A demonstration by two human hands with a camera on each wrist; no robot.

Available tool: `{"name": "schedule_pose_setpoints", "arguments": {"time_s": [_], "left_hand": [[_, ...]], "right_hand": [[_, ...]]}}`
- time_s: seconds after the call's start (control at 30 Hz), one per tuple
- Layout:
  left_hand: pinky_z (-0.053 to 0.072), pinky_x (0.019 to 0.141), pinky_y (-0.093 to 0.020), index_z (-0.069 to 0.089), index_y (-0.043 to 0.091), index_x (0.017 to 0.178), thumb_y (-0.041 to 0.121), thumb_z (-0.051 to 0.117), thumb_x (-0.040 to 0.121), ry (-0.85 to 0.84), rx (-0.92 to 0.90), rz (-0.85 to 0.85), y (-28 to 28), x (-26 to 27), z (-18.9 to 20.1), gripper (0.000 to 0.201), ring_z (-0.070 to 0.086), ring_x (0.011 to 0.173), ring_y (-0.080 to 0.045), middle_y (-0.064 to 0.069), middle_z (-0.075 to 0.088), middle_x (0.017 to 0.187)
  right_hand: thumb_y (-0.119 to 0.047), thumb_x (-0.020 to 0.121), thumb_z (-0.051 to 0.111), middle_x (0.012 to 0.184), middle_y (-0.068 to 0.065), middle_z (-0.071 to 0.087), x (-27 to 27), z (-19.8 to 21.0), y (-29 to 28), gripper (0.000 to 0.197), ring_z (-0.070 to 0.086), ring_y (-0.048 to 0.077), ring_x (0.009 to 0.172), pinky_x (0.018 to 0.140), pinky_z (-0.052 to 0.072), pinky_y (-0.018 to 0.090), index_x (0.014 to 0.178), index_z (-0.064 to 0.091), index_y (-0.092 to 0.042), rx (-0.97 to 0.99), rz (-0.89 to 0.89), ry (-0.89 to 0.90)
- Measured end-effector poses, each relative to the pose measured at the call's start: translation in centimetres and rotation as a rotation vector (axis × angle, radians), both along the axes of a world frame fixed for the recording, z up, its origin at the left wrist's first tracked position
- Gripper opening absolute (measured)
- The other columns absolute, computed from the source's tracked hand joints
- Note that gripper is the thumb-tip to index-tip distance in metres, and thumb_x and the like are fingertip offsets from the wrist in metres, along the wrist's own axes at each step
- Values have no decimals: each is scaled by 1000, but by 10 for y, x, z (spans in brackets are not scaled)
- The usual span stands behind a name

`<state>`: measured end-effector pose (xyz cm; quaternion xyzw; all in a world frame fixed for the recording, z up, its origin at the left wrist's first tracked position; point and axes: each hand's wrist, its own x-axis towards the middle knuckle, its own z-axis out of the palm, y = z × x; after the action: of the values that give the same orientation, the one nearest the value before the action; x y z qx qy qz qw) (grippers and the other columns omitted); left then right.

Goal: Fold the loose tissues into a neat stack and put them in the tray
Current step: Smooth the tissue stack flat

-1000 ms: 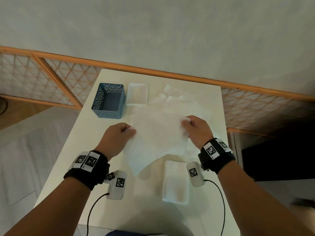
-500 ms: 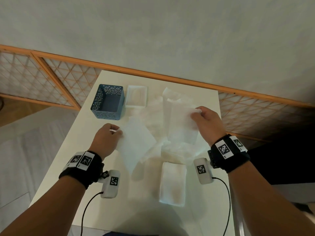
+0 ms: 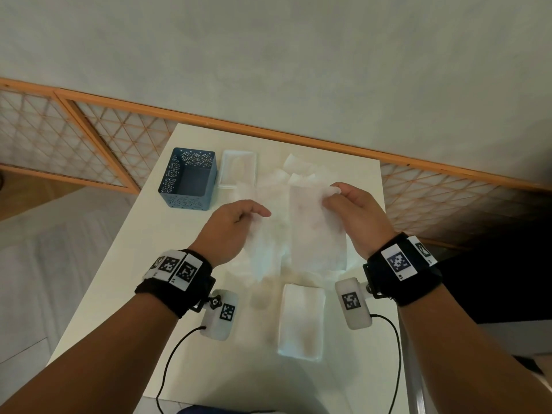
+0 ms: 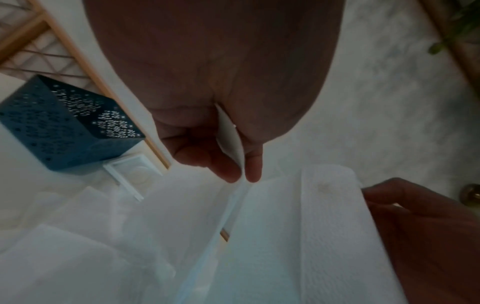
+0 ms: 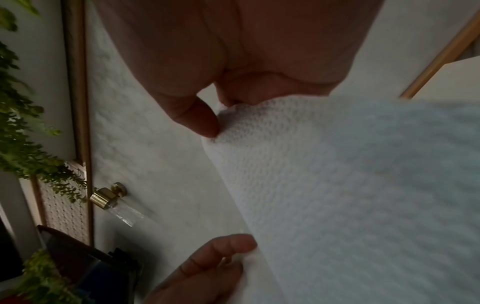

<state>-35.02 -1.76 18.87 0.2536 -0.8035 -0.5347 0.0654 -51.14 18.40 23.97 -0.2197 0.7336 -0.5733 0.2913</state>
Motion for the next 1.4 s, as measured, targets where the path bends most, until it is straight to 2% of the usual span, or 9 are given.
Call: {"name": "schedule_pose_setpoints", "arguments": {"time_s": [0.07, 0.2, 0.33, 0.43, 0.6, 0.77, 0.93, 1.13, 1.4], "left_hand": [[55, 73, -43, 79, 33, 107, 1, 40, 105, -19, 44, -13, 5, -1, 5, 50, 66, 86, -35, 0, 76, 112], [54, 91, -32, 83, 24, 105, 2, 45, 101, -18, 225, -14, 18, -2, 17, 45, 69, 100, -16, 5, 77, 116], [53, 84, -29, 84, 29, 93, 37, 48, 108, -26, 396, -11, 27, -1, 31, 40, 70, 98, -21, 11, 78, 100], [54, 96, -30, 84, 23, 105, 67, 45, 102, -22, 430, -46, 29, 2, 35, 59, 74, 104, -19, 4, 80, 107], [57, 92, -29, 80, 6, 106, 42, 68, 99, 47, 442, -65, 33, 5, 29, 38, 76, 99, -17, -4, 81, 108], [50, 68, -14, 74, 16, 80, 27, 69, 102, 58, 423, -71, 34, 5, 25, 25, 67, 70, -6, 8, 74, 79], [52, 66, -19, 70, 5, 87, 27, 68, 102, 67, 447, -17, 32, 3, 21, 26, 62, 71, -13, 0, 70, 81], [50, 67, -21, 68, 13, 81, 24, 69, 102, 72, 471, 3, 28, 6, 21, 24, 60, 70, -13, 0, 67, 78], [47, 70, -28, 61, -9, 90, 26, 67, 103, 33, 384, 84, 18, 8, 10, 38, 58, 72, -18, -8, 65, 80]], "right_hand": [[-24, 83, 58, 81, 8, 55, 3, 0, -1, 15, 52, 25, 78, 76, 36, 41, 79, 60, -10, -26, 6, -67], [-21, 82, 57, 76, 3, 51, 10, 1, -5, 13, 51, 17, 71, 66, 35, 32, 71, 56, -17, -93, 14, -214], [-20, 83, 59, 89, 12, 56, 13, -2, -10, 10, 56, 25, 85, 77, 40, 38, 82, 61, -11, -149, 14, -311], [-21, 84, 59, 105, 21, 67, 16, -6, -13, 24, 65, 34, 98, 89, 47, 46, 101, 68, -5, -155, 9, -387], [-19, 86, 64, 105, 13, 73, 18, -11, -17, 33, 70, 28, 95, 84, 54, 45, 114, 68, -1, -137, -14, -379], [-33, 84, 69, 109, 14, 75, 16, -16, -21, 26, 72, 37, 102, 92, 57, 56, 102, 71, -14, -13, -45, -180], [-50, 93, 72, 103, 1, 76, 13, -20, -25, 33, 72, 24, 97, 89, 58, 47, 104, 69, -19, 124, -121, 50], [-75, 92, 55, 113, 9, 78, 13, -31, -22, 64, 74, 29, 107, 103, 54, 46, 126, 60, -22, 172, -71, -446], [-33, 91, 78, 122, 13, 75, 17, -41, -19, 46, 71, 36, 113, 99, 57, 49, 127, 68, -6, -26, 9, -473]]}}
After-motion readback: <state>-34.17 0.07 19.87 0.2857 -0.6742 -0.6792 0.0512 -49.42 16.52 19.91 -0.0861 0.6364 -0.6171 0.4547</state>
